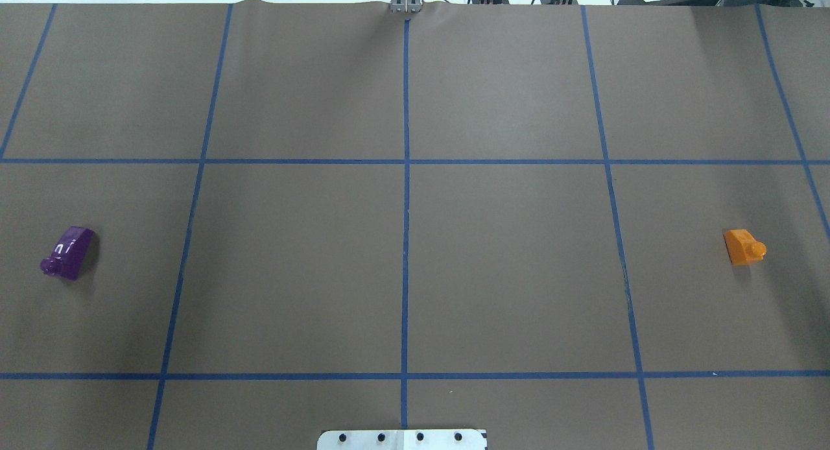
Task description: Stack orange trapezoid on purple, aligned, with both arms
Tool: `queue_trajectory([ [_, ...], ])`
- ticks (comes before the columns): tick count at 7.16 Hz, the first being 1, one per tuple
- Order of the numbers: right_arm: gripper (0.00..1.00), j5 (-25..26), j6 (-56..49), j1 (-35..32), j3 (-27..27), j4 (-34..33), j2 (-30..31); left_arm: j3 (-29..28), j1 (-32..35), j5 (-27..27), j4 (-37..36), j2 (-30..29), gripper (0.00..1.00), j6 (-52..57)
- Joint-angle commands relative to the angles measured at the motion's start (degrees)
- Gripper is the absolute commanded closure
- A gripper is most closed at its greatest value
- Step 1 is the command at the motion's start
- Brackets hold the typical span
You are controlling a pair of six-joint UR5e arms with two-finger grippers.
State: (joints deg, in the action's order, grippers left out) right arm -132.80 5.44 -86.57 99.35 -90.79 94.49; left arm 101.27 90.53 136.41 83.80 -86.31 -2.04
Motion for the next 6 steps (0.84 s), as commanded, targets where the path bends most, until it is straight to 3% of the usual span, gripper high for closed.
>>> queue_trajectory([
  [1,0.0,-0.26,0.01,0.0,-0.12,0.09,0.25,3.99,0.0,-0.17,0.39,2.7,0.0,0.45],
  [6,0.0,-0.35,-0.08,0.0,0.58,0.26,0.17,5.08,-0.44,0.53,1.54,4.84,0.0,0.02],
])
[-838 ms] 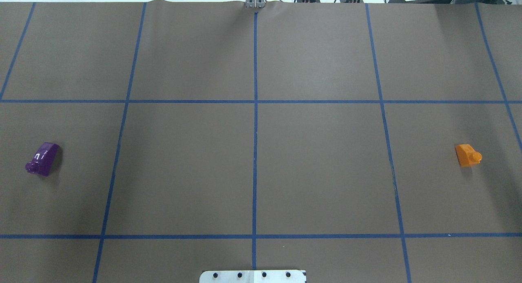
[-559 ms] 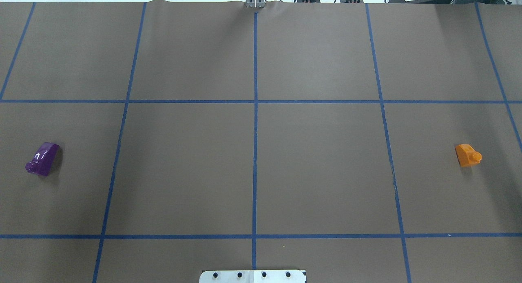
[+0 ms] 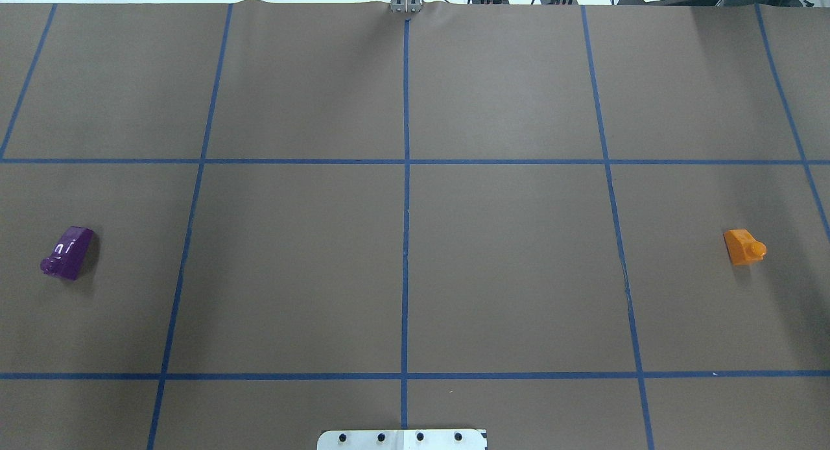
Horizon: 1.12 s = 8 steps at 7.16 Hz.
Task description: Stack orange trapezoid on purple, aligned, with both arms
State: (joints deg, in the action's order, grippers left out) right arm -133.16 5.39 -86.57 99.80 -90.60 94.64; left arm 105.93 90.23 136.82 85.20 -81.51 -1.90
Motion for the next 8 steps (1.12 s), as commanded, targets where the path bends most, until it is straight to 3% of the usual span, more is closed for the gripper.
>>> queue_trajectory([
  [1,0.0,0.01,-0.03,0.0,0.13,0.16,0.02,0.33,-1.28,0.11,0.14,-0.05,0.0,-0.3],
  [2,0.0,-0.08,-0.03,0.09,0.04,0.43,0.02,0.41,-5.64,0.11,0.84,-0.84,0.0,-0.56],
  [4,0.0,-0.26,-0.12,0.26,0.04,0.52,-0.07,0.33,-14.43,-0.5,10.11,-1.28,0.0,-13.49],
  [6,0.0,-0.17,-0.47,0.35,-0.13,0.52,-0.07,-0.64,-23.13,-0.59,11.48,-2.59,0.0,-15.85],
  [8,0.0,-0.26,-0.47,0.35,-0.22,0.52,-0.07,-5.18,-29.22,-0.94,11.57,-7.24,0.0,-18.84],
])
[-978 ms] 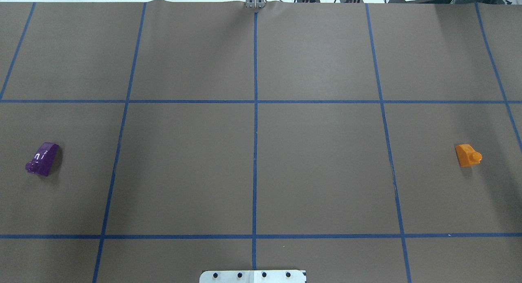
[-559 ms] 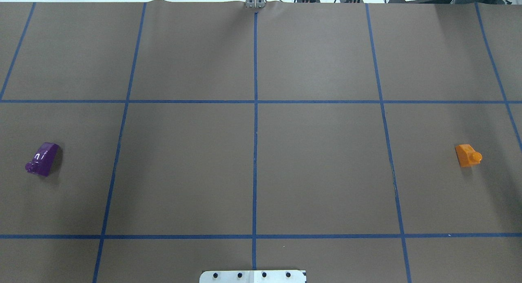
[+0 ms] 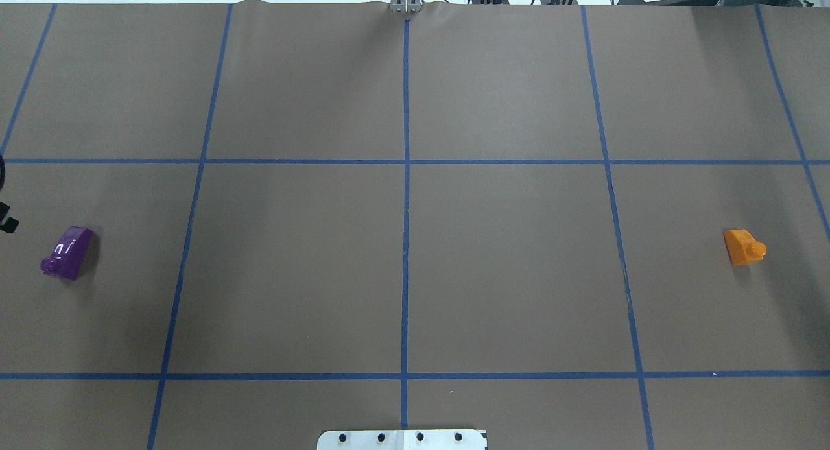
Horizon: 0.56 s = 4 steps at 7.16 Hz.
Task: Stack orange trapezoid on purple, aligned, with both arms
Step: 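Lower the left gripper onto the purple trapezoid and close on it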
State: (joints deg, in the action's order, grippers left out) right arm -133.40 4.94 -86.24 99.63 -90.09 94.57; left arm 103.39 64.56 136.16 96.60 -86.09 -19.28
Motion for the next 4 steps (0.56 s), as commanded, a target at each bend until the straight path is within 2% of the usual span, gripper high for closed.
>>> queue_trajectory([
  [1,0.0,-0.02,-0.01,0.02,-0.05,0.0,0.0,-2.92,-6.09,-4.02,0.26,-3.29,0.0,-2.34],
  [4,0.0,-0.2,-0.01,0.19,-0.14,0.0,0.0,-4.32,-10.49,-5.03,0.34,-3.56,0.0,-3.49],
])
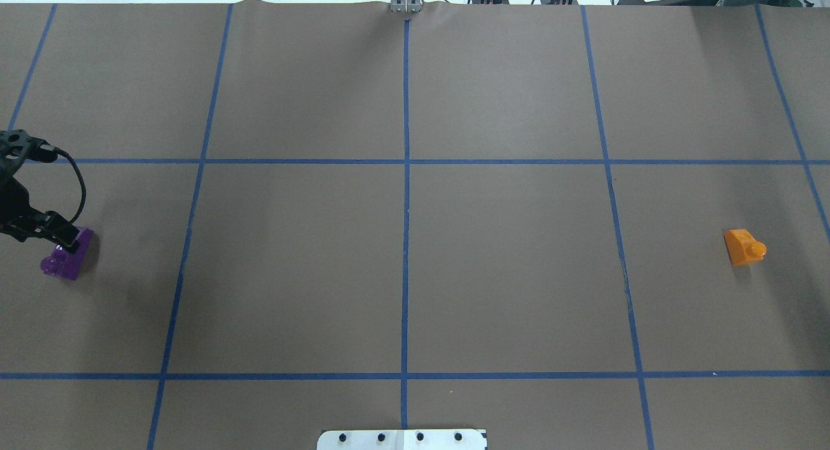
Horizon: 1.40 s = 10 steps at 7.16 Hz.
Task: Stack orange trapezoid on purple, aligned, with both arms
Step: 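Lower the left gripper onto the purple trapezoid and close on it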
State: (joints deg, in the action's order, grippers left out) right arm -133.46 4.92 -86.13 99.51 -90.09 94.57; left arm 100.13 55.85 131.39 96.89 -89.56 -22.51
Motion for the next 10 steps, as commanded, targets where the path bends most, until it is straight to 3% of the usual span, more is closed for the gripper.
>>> queue_trajectory([
  [1,0.0,-0.22,0.0,0.08,0.07,0.0,0.0,-2.2,-2.4,-0.17,0.05,-1.05,0.0,-0.26],
  [10,0.0,-2.06,-0.18,0.08,0.33,0.0,0.09,-5.2,-2.5,0.45,0.05,-1.85,0.01,-0.35],
])
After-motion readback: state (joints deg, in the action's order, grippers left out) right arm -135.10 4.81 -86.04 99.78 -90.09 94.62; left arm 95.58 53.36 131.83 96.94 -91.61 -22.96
